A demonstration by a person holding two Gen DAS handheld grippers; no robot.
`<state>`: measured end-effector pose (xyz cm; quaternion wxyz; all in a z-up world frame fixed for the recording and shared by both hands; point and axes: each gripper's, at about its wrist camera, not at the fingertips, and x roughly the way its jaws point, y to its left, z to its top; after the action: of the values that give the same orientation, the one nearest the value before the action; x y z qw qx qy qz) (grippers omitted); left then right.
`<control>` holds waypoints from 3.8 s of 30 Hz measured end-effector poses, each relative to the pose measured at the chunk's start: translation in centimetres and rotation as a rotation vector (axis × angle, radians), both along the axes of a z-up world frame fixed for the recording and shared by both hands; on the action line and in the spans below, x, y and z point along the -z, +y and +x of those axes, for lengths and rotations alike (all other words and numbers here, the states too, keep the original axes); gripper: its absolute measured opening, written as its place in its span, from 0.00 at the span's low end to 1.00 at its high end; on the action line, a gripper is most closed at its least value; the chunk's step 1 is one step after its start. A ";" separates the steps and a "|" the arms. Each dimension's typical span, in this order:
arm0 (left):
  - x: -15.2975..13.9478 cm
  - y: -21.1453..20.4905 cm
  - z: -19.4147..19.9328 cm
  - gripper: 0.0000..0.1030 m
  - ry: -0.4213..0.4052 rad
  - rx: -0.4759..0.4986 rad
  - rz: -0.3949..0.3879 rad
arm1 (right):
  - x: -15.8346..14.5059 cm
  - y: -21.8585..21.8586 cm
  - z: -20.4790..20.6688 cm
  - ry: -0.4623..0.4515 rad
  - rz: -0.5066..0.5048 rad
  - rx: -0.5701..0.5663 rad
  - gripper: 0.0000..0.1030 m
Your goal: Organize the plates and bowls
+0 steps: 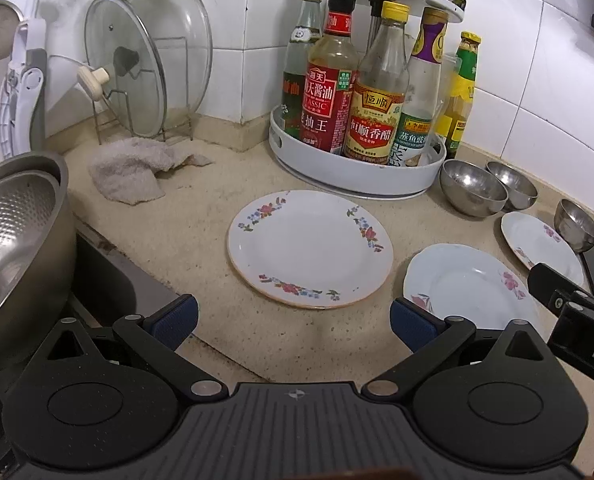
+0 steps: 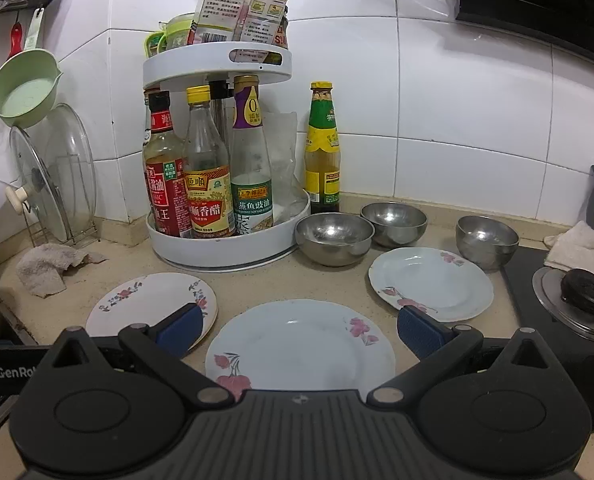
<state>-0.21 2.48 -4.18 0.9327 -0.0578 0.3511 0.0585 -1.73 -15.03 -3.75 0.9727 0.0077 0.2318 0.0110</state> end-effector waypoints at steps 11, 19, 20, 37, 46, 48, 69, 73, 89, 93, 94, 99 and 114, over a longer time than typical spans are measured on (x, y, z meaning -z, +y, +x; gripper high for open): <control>-0.1 -0.4 0.3 1.00 0.000 0.035 -0.005 | -0.4 -0.4 -0.2 0.000 0.002 0.034 0.99; -0.3 -0.3 0.5 1.00 -0.001 0.033 -0.005 | -0.4 -0.5 0.0 0.009 0.005 0.049 0.99; -0.3 -0.3 0.5 1.00 -0.001 0.031 -0.005 | -0.4 -0.5 0.0 0.009 0.003 0.050 0.99; -0.6 -0.8 1.0 1.00 -0.009 0.053 0.004 | -0.4 -0.4 0.2 0.012 0.008 0.056 0.99; -0.6 -0.8 1.1 1.00 -0.014 0.050 0.019 | -0.3 -0.3 0.4 0.018 0.011 0.059 0.99; -0.6 -0.8 1.1 1.00 -0.015 0.051 0.019 | -0.3 -0.4 0.4 0.018 0.012 0.060 0.99; -0.6 -1.0 1.8 1.00 -0.011 0.059 0.012 | -0.5 -0.2 0.7 0.020 0.018 0.077 0.99; -0.7 -1.1 1.8 1.00 -0.014 0.061 0.009 | -0.5 -0.2 0.8 0.019 0.007 0.082 0.99; -0.6 -1.5 1.6 1.00 -0.005 0.062 0.006 | -0.5 -0.6 0.8 0.027 0.008 0.101 0.99; -0.4 -1.4 1.7 1.00 0.004 0.057 0.007 | -0.3 -0.5 0.8 0.035 0.013 0.100 0.99; -0.4 -1.4 1.7 1.00 0.005 0.056 0.006 | -0.3 -0.5 0.8 0.037 0.013 0.099 0.99; -0.3 -1.1 1.9 1.00 0.011 0.050 0.007 | -0.2 -0.3 1.0 0.042 0.014 0.098 0.99; -0.1 -0.7 2.2 1.00 0.023 0.045 0.020 | 0.2 0.3 1.7 0.065 0.019 0.097 0.99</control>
<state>1.98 1.79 -4.07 0.9302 -0.0399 0.3626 0.0418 -0.04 -14.77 -3.92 0.9639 0.0284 0.2626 -0.0342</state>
